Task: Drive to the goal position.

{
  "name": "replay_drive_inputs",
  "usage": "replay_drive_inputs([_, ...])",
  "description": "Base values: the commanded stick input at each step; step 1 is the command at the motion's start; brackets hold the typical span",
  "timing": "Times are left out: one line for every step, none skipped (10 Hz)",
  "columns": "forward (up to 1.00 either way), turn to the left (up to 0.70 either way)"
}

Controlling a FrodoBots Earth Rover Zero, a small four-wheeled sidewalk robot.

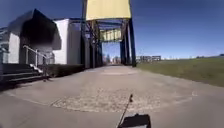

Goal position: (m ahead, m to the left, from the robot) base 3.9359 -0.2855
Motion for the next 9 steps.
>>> replay_drive_inputs([1.00, 0.00])
replay_drive_inputs([1.00, 0.00])
replay_drive_inputs([1.00, 0.00])
replay_drive_inputs([1.00, 0.00])
replay_drive_inputs([1.00, 0.00])
replay_drive_inputs([1.00, 0.00])
replay_drive_inputs([1.00, 0.00])
replay_drive_inputs([1.00, 0.00])
replay_drive_inputs([1.00, 0.00])
